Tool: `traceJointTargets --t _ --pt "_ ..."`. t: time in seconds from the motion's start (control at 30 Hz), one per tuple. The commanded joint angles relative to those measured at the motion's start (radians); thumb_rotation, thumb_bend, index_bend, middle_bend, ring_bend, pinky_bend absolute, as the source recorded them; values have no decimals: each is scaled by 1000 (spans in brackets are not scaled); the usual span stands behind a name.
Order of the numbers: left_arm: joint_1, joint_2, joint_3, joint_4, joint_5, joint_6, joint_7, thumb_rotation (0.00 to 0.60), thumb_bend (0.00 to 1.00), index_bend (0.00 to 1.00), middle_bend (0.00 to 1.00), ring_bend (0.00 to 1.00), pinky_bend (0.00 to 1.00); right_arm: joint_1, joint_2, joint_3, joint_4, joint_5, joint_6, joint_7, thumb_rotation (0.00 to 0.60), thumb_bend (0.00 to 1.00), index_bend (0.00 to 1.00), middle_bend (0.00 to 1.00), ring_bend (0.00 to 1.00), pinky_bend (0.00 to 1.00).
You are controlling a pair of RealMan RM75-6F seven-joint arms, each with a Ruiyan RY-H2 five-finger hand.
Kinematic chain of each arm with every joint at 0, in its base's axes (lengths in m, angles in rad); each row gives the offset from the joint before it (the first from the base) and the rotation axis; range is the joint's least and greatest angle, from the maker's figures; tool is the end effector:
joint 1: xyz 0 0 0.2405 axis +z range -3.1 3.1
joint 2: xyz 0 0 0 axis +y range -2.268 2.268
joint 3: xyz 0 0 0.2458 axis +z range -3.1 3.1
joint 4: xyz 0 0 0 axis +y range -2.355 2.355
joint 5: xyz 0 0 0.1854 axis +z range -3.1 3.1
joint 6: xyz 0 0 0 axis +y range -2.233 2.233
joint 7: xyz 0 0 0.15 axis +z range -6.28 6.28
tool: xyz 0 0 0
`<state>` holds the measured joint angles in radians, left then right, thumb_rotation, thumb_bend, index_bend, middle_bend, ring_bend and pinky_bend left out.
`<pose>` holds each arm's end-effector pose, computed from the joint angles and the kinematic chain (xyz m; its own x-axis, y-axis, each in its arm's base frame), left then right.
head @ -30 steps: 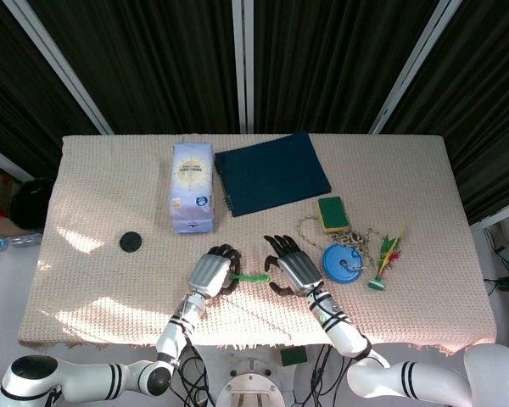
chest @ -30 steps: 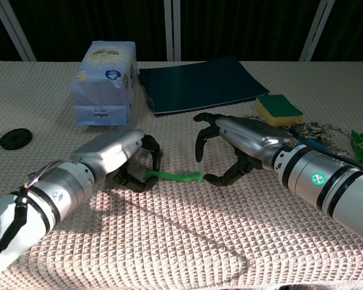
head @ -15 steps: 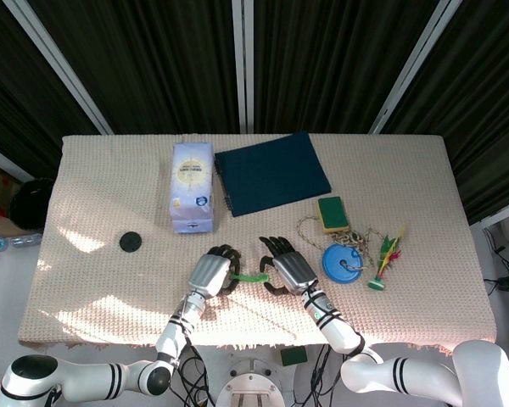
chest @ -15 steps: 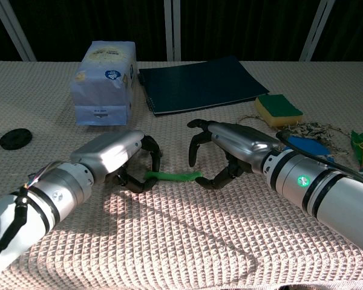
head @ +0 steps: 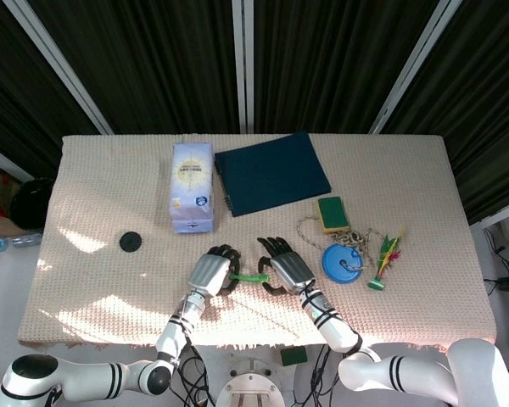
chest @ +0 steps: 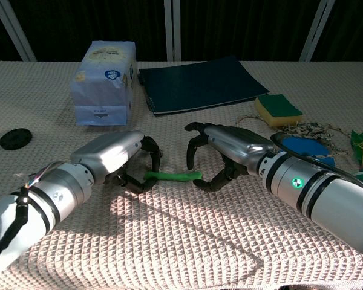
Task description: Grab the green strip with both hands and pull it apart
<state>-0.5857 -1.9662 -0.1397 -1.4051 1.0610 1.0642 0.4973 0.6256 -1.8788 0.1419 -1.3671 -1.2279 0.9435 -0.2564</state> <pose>-0.1164 0.2540 -0.1032 0.2739 0.4163 0.8670 0.9484 -0.2665 -0.1716 -0.1165 -0.2691 -0.0923 0.2496 -0.4447 0.8602 -0.9247 -0.3731 0.0754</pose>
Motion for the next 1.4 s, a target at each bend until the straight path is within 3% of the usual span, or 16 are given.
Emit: traceJointTargets --t 0.03,0.83,1.4 --pt "0 -1 1 1 0 0 -1 579 361 541 303 169 229 -1 -1 -2 2 2 1 0 600 320 488 18 0 0" --pt "3 -4 4 17 -7 -5 -13 574 361 541 303 170 228 13 -21 0 38 9 -9 10 600 328 517 23 0 0" --pt "2 0 4 13 -9 -6 -15 576 361 543 303 169 228 18 -27 5 39 -1 4 16 600 386 581 31 0 0"
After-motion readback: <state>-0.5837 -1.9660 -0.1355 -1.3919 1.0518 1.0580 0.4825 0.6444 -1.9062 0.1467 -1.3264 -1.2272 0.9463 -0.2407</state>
